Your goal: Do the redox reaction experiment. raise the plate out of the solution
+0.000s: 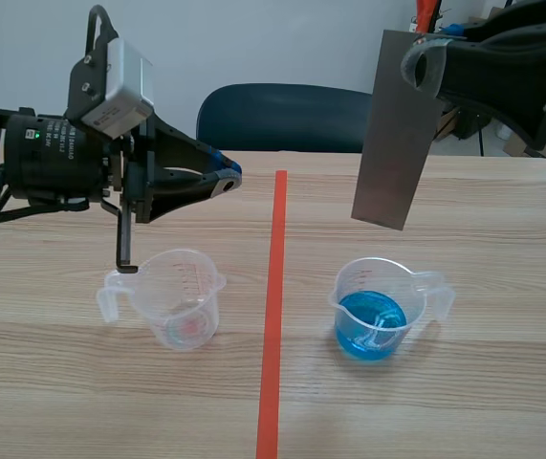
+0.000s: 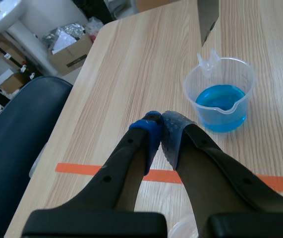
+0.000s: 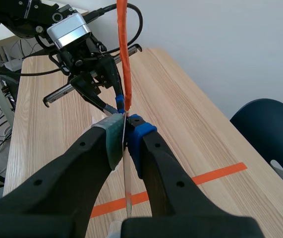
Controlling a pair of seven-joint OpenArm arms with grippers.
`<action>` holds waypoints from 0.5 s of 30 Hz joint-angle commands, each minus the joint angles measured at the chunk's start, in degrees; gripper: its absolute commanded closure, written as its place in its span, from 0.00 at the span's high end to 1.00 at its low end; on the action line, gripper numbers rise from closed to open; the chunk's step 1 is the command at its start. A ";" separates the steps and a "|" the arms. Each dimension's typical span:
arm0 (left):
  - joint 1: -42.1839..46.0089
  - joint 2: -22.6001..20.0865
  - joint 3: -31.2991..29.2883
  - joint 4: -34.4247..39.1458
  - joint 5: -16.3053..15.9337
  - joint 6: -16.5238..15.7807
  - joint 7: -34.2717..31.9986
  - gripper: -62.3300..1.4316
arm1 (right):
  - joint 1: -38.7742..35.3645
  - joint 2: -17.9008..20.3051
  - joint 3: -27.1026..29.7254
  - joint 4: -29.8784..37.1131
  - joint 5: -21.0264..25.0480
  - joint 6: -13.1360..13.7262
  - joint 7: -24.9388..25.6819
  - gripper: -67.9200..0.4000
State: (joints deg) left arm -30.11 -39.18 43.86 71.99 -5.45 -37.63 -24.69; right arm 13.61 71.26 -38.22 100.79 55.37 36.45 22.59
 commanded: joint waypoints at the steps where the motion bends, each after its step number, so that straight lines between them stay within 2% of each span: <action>1: -0.59 0.85 -0.68 0.68 -0.74 -0.68 -0.79 0.07 | 0.83 0.63 1.20 0.52 0.83 0.04 0.87 0.02; 3: -0.57 1.92 -0.68 0.68 -0.74 -2.25 -0.68 0.07 | 0.83 0.63 1.20 0.52 0.83 0.04 0.87 0.02; 15: -0.55 6.71 -0.66 -1.20 -0.79 -2.25 3.58 0.07 | 0.81 0.63 1.20 0.52 0.81 0.04 0.87 0.02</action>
State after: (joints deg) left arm -30.17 -32.84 43.83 70.91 -5.43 -39.77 -20.91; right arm 13.61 71.26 -38.22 100.79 55.37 36.45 22.57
